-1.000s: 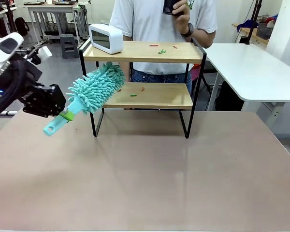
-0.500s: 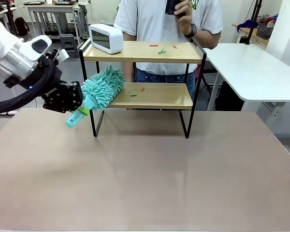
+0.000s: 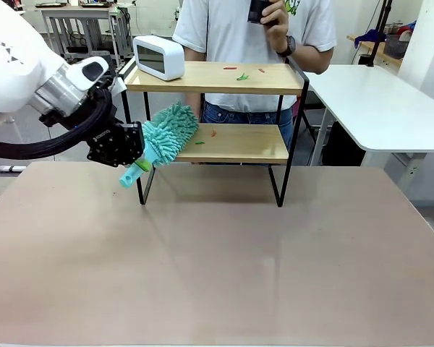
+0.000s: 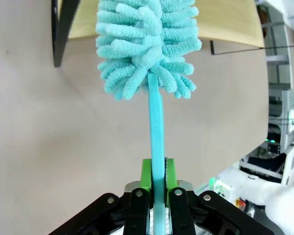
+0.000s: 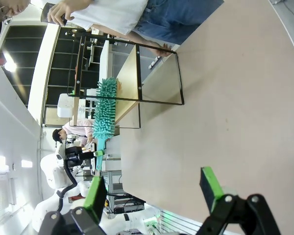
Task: Clean the shelf.
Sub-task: Clean the specific tier of the Shelf with the Duster once objects are removed.
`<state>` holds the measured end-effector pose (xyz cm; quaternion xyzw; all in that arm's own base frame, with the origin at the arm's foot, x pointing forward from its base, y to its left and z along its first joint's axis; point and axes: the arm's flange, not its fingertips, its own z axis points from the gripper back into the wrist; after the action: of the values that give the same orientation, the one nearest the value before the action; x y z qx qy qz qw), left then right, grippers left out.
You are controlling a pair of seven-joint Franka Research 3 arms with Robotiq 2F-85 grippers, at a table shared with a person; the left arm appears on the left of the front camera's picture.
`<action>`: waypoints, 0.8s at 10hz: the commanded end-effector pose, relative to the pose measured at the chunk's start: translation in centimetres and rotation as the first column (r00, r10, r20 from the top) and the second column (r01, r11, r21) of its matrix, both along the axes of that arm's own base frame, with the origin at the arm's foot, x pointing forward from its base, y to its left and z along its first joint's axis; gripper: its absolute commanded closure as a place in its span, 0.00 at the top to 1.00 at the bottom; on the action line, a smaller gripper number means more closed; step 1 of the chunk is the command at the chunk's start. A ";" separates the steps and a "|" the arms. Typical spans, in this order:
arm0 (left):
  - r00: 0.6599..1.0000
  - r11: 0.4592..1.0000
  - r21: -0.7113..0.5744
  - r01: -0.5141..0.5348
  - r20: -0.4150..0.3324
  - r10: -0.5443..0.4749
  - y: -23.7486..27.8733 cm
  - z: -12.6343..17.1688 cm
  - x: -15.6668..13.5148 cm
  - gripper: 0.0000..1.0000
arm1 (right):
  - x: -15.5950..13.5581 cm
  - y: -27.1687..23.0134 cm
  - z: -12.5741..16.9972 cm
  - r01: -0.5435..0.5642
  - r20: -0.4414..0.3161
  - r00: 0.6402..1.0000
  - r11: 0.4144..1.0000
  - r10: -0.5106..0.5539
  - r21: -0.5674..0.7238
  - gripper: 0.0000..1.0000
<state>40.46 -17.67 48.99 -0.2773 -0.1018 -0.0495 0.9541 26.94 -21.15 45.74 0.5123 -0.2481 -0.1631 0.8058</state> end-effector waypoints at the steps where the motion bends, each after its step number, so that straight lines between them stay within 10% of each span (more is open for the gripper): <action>1: 0.998 0.999 0.017 0.035 -0.062 -0.034 -0.1 0.6 0.8 0.12 | 0.3 0.1 0.0 -0.003 0.034 0.999 1.000 0.003 0.001 1.00; 6: 0.984 0.988 -0.015 0.151 -0.090 -0.152 -2.4 0.9 1.5 0.12 | 0.3 0.1 0.0 -0.003 0.034 0.999 1.000 0.003 0.001 1.00; 8: 0.928 0.941 -0.032 0.337 -0.157 -0.338 -4.0 0.8 0.9 0.12 | 0.3 0.1 0.0 -0.003 0.034 0.999 1.000 0.003 0.001 1.00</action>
<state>40.96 -21.55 49.78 -0.2878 -0.0138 -0.1443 0.9467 26.94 -21.15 45.73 0.5124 -0.2480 -0.1630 0.8059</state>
